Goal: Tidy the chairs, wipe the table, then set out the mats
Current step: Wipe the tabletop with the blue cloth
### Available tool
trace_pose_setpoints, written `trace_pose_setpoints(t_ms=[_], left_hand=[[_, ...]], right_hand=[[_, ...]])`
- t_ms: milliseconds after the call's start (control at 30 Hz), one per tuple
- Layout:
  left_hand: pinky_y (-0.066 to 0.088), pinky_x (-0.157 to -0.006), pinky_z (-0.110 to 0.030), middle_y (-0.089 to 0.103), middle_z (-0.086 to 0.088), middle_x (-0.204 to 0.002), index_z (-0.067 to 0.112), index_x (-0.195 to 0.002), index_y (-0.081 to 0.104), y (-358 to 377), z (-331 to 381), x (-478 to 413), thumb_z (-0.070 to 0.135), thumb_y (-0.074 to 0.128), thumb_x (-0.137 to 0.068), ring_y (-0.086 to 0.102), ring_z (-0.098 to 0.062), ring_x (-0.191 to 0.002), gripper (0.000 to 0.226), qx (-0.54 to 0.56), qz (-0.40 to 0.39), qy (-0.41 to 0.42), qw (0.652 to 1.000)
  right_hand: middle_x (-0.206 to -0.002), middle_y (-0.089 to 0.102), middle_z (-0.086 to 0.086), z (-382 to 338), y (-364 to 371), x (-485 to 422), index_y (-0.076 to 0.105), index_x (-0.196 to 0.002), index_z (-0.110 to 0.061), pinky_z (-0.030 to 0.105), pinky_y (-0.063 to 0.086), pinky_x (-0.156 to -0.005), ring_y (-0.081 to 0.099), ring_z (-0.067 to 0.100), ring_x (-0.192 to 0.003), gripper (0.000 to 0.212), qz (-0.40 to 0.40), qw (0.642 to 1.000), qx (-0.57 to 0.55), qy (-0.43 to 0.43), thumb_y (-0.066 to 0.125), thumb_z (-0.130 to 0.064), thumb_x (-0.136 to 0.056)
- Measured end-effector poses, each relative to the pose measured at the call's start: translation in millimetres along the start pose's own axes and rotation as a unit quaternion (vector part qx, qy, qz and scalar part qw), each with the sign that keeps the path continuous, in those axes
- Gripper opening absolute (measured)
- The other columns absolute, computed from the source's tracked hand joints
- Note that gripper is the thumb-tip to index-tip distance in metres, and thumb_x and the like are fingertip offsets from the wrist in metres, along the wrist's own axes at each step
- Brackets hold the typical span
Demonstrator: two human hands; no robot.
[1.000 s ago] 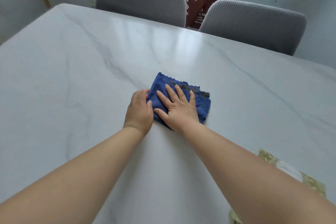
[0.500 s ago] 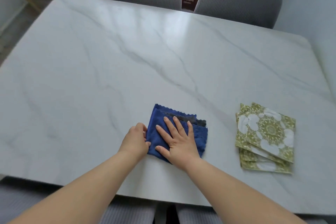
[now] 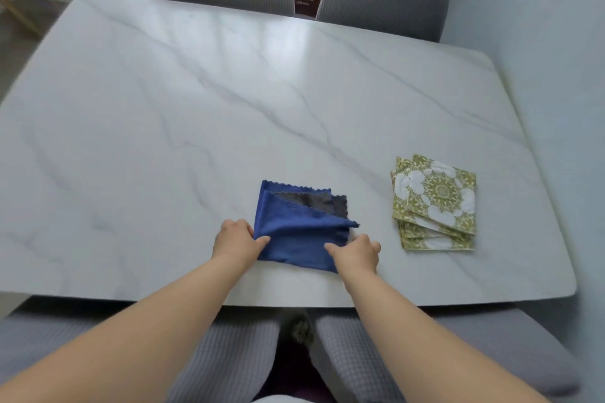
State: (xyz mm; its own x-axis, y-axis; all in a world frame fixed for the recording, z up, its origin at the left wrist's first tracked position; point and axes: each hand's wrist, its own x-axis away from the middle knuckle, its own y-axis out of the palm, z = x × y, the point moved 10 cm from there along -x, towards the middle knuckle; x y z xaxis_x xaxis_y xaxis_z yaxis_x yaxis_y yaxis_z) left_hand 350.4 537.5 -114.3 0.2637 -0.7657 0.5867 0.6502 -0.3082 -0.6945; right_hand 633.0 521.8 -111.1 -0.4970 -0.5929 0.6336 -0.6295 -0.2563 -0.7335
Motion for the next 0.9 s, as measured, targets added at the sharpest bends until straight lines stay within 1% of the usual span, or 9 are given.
trace_pose_setpoints(t_ms=[133, 200, 267, 367, 500, 600, 700, 800, 900], left_hand=[[0.036, -0.055, -0.028, 0.053, -0.003, -0.082, 0.015, -0.076, 0.043, 6.8, 4.0, 5.1, 0.026, 0.064, -0.083, 0.046, -0.019, -0.067, 0.024, 0.098, -0.02, -0.031, 0.995], [0.045, -0.064, -0.031, 0.058, -0.006, -0.084, 0.011, -0.082, 0.052, 13.3, 1.3, 10.5, 0.022, 0.067, -0.08, 0.051, -0.021, -0.072, 0.019, 0.224, -0.05, -0.084, 0.97], [0.051, -0.076, -0.035, 0.062, -0.013, -0.093, 0.006, -0.086, 0.06, 17.5, 5.7, 18.4, 0.017, 0.07, -0.076, 0.056, -0.026, -0.078, 0.018, 0.323, -0.086, -0.126, 0.934], [0.05, -0.09, -0.036, 0.058, -0.013, -0.097, 0.002, -0.094, 0.058, 7.6, 30.3, 31.1, 0.006, 0.065, -0.081, 0.056, -0.025, -0.083, 0.015, 0.383, -0.097, -0.135, 0.908], [0.047, -0.09, -0.031, 0.056, -0.005, -0.1, 0.007, -0.106, 0.052, -10.2, 74.1, 55.5, -0.006, 0.047, -0.088, 0.054, -0.022, -0.097, 0.022, 0.426, -0.115, -0.102, 0.892], [0.049, -0.066, -0.024, 0.06, -0.007, -0.086, 0.007, -0.104, 0.057, -21.1, 80.4, 73.7, -0.003, 0.044, -0.083, 0.059, -0.017, -0.077, 0.027, 0.52, -0.13, -0.1, 0.838], [0.04, -0.05, -0.018, 0.054, 0.0, -0.069, 0.011, -0.093, 0.057, -28.7, 72.3, 87.4, 0.009, 0.053, -0.079, 0.05, -0.012, -0.059, 0.014, 0.615, -0.161, -0.104, 0.765], [0.049, -0.057, -0.017, 0.066, -0.001, -0.083, 0.006, -0.112, 0.063, -41.3, 54.0, 92.1, 0.016, 0.059, -0.092, 0.062, -0.011, -0.074, 0.023, 0.613, -0.132, -0.074, 0.776], [0.053, -0.072, -0.024, 0.067, -0.015, -0.112, 0.001, -0.123, 0.057, -52.7, 31.0, 95.2, 0.007, 0.053, -0.094, 0.065, -0.021, -0.095, 0.03, 0.6, -0.095, -0.076, 0.791]], right_hand=[[-0.11, 0.056, 0.01, -7.4, 15.1, -0.1, 0.061, -0.091, -0.009, 0.028, 0.046, -0.068, 0.053, 0.023, -0.08, 0.008, -0.053, 0.997, -0.062, 0.01, 0.061, -0.015, -0.085], [-0.088, 0.058, 0.011, -10.6, 21.3, 3.4, 0.061, -0.096, -0.005, 0.033, 0.051, -0.068, 0.053, 0.024, -0.073, 0.015, -0.109, 0.96, -0.256, 0.042, 0.055, 0.002, -0.084], [-0.078, 0.052, 0.011, -21.6, 8.0, 7.6, 0.052, -0.081, -0.01, 0.035, 0.05, -0.067, 0.051, 0.026, -0.071, 0.021, -0.104, 0.933, -0.345, 0.017, 0.051, 0.01, -0.079], [-0.082, 0.054, 0.006, -59.6, -28.1, 25.5, 0.048, -0.081, -0.015, 0.031, 0.045, -0.062, 0.052, 0.023, -0.07, 0.024, -0.074, 0.942, -0.311, -0.106, 0.052, 0.008, -0.075], [-0.095, 0.059, 0.005, -120.9, -38.1, 71.8, 0.051, -0.095, -0.019, 0.034, 0.053, -0.074, 0.061, 0.023, -0.085, 0.035, -0.185, 0.914, -0.285, -0.22, 0.054, 0.01, -0.076], [-0.102, 0.059, 0.007, -139.7, -24.0, 103.0, 0.05, -0.105, -0.018, 0.038, 0.055, -0.086, 0.064, 0.023, -0.088, 0.034, -0.278, 0.901, -0.238, -0.233, 0.055, 0.005, -0.081], [-0.097, 0.064, 0.014, -143.5, -11.3, 129.7, 0.052, -0.097, -0.012, 0.031, 0.058, -0.077, 0.068, 0.026, -0.08, 0.016, -0.379, 0.853, -0.309, -0.182, 0.051, 0.002, -0.089], [-0.101, 0.066, 0.021, -148.9, -2.2, 143.4, 0.051, -0.111, -0.003, 0.039, 0.058, -0.085, 0.071, 0.033, -0.085, 0.025, -0.426, 0.818, -0.356, -0.148, 0.042, 0.008, -0.09], [-0.109, 0.063, 0.02, -155.8, -0.5, 140.1, 0.051, -0.108, -0.004, 0.045, 0.058, -0.082, 0.07, 0.037, -0.083, 0.03, -0.361, 0.856, -0.328, -0.173, 0.034, 0.009, -0.087]])
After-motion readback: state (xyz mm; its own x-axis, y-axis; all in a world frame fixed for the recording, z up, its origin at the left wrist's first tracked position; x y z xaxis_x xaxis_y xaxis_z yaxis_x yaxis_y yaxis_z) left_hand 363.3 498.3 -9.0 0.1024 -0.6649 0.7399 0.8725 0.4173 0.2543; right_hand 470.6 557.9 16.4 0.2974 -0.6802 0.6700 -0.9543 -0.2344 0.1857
